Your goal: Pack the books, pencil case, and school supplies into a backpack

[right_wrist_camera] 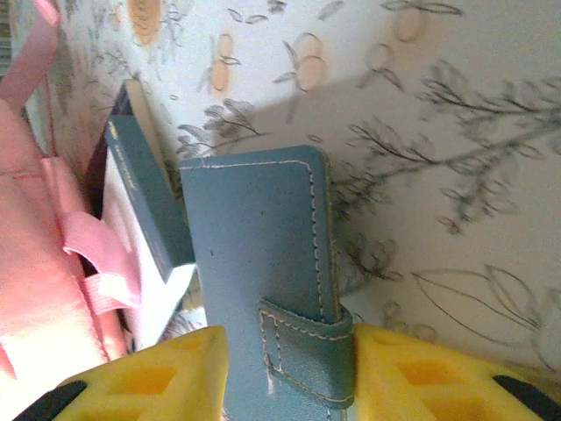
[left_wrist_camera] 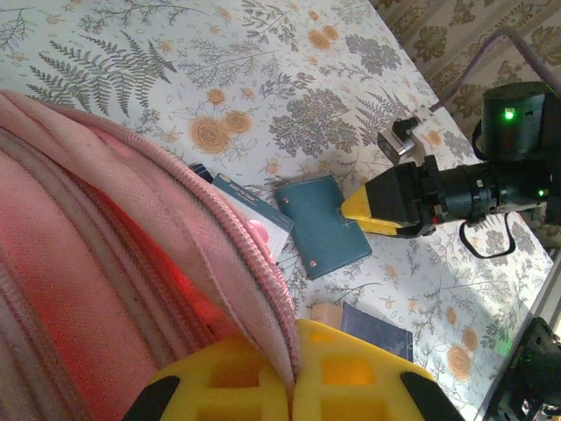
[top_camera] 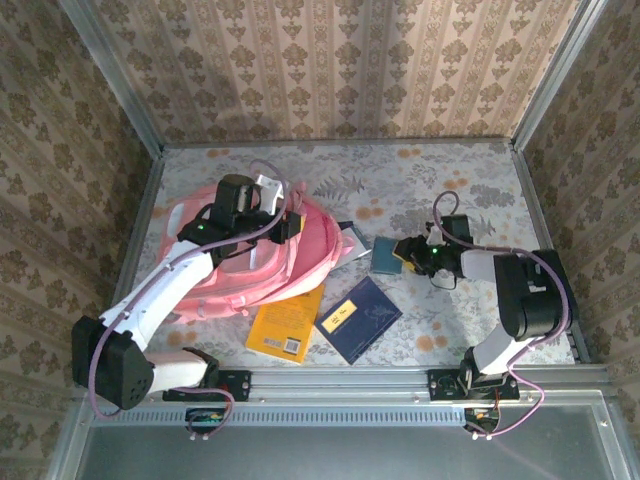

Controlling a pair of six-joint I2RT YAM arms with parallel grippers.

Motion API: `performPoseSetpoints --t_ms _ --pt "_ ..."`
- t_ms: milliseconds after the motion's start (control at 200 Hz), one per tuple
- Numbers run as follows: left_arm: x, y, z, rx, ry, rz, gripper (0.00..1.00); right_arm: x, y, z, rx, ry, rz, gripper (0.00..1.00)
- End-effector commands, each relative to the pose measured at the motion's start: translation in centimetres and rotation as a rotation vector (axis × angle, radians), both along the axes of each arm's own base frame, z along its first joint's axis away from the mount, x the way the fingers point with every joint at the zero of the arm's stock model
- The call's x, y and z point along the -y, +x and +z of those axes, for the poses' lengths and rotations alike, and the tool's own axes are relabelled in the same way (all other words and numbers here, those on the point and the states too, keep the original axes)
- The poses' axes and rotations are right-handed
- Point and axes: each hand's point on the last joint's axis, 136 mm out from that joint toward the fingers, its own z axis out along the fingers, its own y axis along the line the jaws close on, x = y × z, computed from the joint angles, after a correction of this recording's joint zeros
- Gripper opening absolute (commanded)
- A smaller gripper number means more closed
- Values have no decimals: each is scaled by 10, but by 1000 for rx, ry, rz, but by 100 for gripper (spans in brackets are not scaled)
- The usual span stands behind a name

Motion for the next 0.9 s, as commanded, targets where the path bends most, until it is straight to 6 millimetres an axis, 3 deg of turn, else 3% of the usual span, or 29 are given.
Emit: performPoseSetpoints --t_ms 0,225,395,505,565,670,760,895 --pt "10 -3 25 75 -74 -64 0 -18 13 14 44 53 52 41" --pt "11 -3 24 70 -76 -66 0 -24 17 13 45 66 56 30" --pt "12 -3 23 66 -77 -72 0 -23 14 13 44 54 56 10" --pt "12 -3 24 70 -74 -71 0 -16 12 14 47 5 39 0" --pt "9 -2 25 72 -68 -65 0 -6 11 19 58 -51 9 0" --pt "0 0 32 103 -46 -30 0 16 8 39 96 -181 -65 0" --pt "-11 0 41 131 -19 7 0 29 5 77 180 -292 -107 0" --pt "-30 -6 74 209 -3 74 0 18 3 132 314 -321 -96 0"
